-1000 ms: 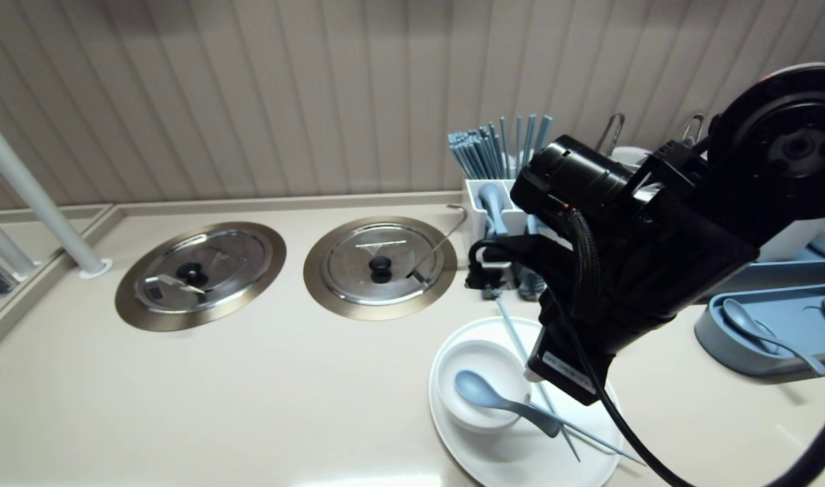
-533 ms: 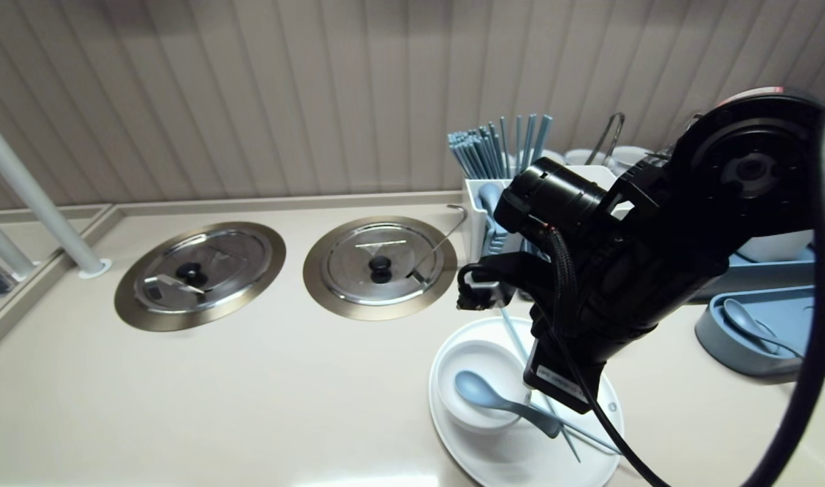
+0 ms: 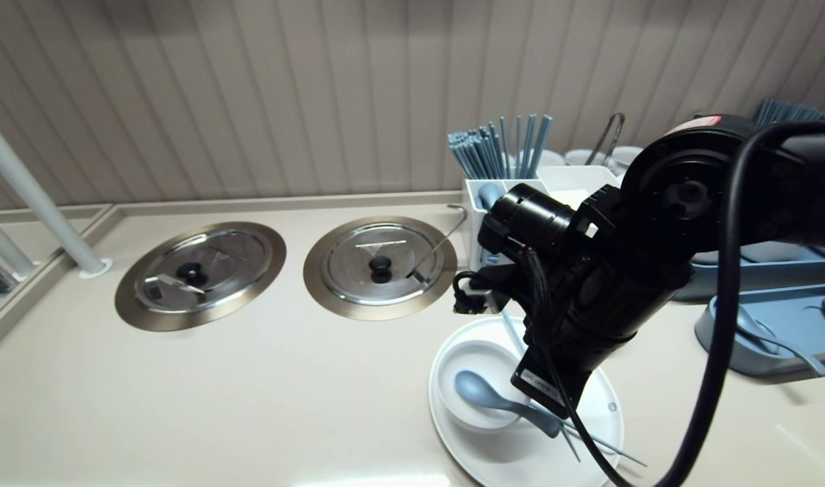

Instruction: Put the spoon back from the bowl

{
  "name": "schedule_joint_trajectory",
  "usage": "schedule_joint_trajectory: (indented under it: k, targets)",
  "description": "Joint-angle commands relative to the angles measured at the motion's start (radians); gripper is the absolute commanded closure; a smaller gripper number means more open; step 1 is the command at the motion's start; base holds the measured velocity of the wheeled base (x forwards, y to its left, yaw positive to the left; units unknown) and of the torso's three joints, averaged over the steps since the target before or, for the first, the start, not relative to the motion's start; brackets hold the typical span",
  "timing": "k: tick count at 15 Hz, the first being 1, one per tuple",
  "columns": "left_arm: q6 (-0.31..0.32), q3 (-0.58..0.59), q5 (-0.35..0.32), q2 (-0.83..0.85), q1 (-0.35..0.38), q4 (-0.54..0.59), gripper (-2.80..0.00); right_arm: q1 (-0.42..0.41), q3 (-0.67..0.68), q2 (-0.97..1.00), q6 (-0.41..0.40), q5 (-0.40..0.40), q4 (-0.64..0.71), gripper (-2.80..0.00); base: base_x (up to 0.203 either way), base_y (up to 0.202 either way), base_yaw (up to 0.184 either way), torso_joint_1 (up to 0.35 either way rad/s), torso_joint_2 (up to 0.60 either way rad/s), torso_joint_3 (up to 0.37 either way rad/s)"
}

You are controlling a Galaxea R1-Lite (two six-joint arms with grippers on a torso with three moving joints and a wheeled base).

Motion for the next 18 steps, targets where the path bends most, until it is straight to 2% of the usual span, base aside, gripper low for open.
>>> schedule_joint_trajectory:
  k: [1,6,7,18]
  targets:
    - [0.0,0.009,0.0,0.0,0.001,-0.002,0.0,-0.005,-0.004,-0.002,0.008,-0.001,0.005,0.0,0.0,0.0,0.0,0.0,0.0,0.0]
    - [0.0,0.009,-0.001,0.0,0.001,-0.002,0.0,0.01,-0.002,-0.02,0.009,-0.008,0.005,0.0,0.0,0.0,0.0,0.0,0.0,0.0]
    - [0.0,0.009,0.0,0.0,0.001,-0.002,0.0,0.01,-0.002,-0.025,0.007,-0.006,0.005,-2.8,0.0,0.0,0.0,0.0,0.0,0.0]
    - [0.0,0.009,-0.001,0.0,0.001,-0.002,0.0,0.023,0.053,-0.043,-0.017,-0.004,0.007,-2.8,0.0,0.0,0.0,0.0,0.0,0.0]
